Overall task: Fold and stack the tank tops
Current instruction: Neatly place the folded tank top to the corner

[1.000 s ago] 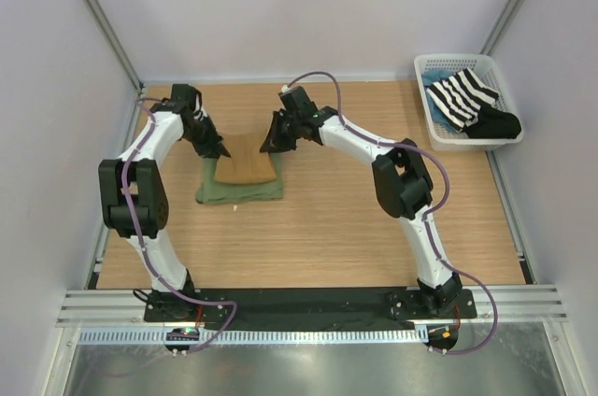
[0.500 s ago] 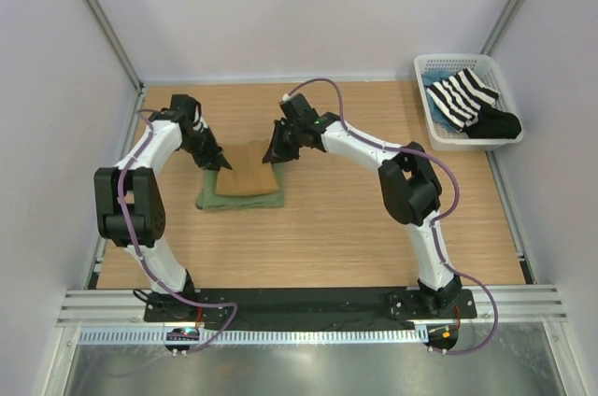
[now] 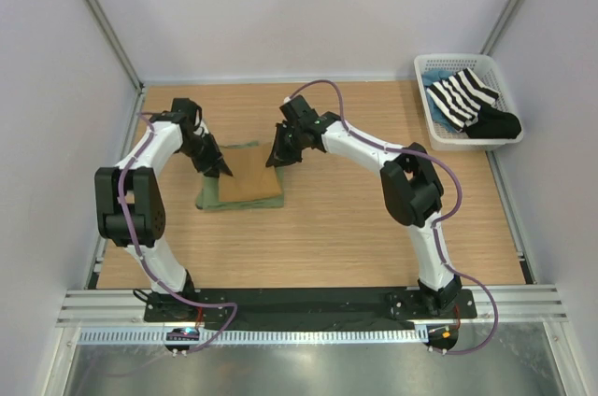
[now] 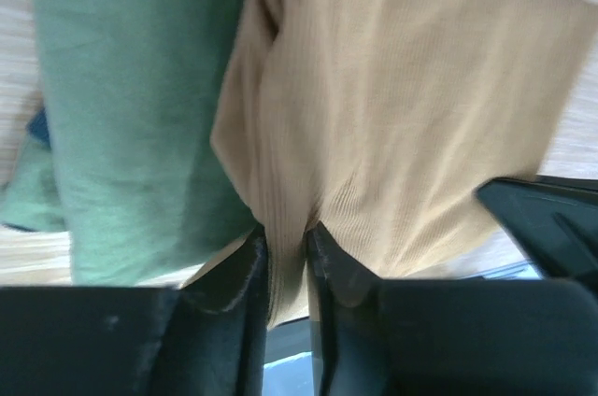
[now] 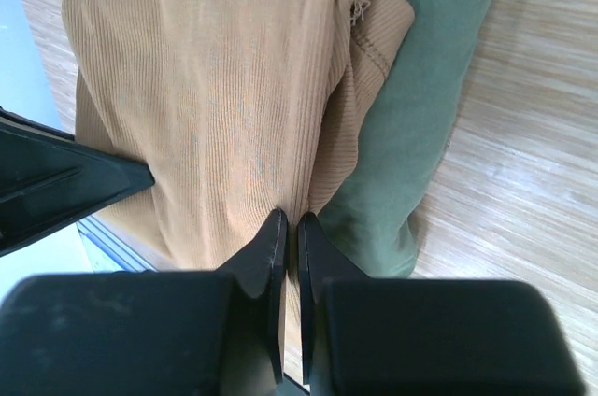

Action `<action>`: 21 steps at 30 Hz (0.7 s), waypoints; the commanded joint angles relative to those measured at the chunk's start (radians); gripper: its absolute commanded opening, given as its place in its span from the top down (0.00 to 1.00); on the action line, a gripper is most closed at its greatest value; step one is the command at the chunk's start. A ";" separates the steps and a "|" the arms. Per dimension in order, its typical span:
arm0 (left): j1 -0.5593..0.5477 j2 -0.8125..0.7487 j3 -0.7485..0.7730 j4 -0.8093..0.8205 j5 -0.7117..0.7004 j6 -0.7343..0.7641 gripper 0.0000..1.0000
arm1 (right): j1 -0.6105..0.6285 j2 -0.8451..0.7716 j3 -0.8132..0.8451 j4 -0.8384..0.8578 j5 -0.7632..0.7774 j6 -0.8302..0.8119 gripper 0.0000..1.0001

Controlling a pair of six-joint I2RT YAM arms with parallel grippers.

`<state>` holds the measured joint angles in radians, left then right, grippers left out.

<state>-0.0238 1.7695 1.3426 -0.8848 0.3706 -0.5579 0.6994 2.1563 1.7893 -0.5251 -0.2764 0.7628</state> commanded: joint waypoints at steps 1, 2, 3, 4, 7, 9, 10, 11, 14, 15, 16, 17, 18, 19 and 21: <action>0.007 -0.031 -0.025 -0.065 -0.073 0.041 0.73 | 0.015 -0.059 -0.016 0.005 0.016 -0.005 0.87; 0.007 -0.033 -0.029 -0.069 -0.094 0.041 0.62 | 0.018 -0.058 -0.027 0.010 0.019 -0.003 0.82; 0.007 -0.038 -0.033 -0.071 -0.108 0.041 0.59 | 0.018 -0.058 -0.057 0.020 0.025 -0.002 0.78; 0.007 -0.044 -0.040 -0.066 -0.122 0.038 0.54 | 0.018 -0.068 -0.076 0.048 0.029 0.001 0.74; 0.007 -0.102 -0.045 -0.056 -0.186 0.020 0.36 | 0.022 -0.116 -0.145 0.100 0.054 0.009 0.58; 0.007 -0.148 -0.037 -0.059 -0.229 0.015 0.34 | 0.023 -0.139 -0.146 0.091 0.084 -0.003 0.53; 0.008 -0.163 -0.024 -0.059 -0.236 0.009 0.34 | 0.023 -0.156 -0.137 0.064 0.100 -0.011 0.52; 0.007 -0.177 -0.017 -0.056 -0.240 0.004 0.33 | 0.025 -0.165 -0.119 0.047 0.115 -0.028 0.52; 0.007 -0.251 0.000 -0.028 -0.226 -0.020 0.34 | 0.026 -0.208 -0.108 0.020 0.180 -0.054 0.52; 0.007 -0.283 0.003 -0.002 -0.205 -0.026 0.35 | 0.028 -0.219 -0.105 0.019 0.190 -0.060 0.52; 0.007 -0.301 0.001 0.012 -0.185 -0.036 0.35 | 0.029 -0.226 -0.100 0.011 0.216 -0.068 0.53; 0.007 -0.314 -0.003 0.029 -0.162 -0.049 0.37 | 0.035 -0.240 -0.093 0.007 0.227 -0.085 0.52; 0.005 -0.324 -0.011 0.070 -0.127 -0.062 0.39 | 0.043 -0.246 -0.093 0.007 0.235 -0.091 0.52; 0.005 -0.338 -0.023 0.095 -0.058 -0.071 0.41 | 0.049 -0.253 -0.096 0.020 0.230 -0.094 0.54; 0.001 -0.338 -0.057 0.156 0.002 -0.103 0.47 | 0.052 -0.257 -0.111 0.052 0.182 -0.092 0.63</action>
<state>-0.0238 1.4437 1.3083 -0.8566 0.2413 -0.6067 0.7311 1.9480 1.6569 -0.5064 -0.0952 0.7013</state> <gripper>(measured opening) 0.557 0.403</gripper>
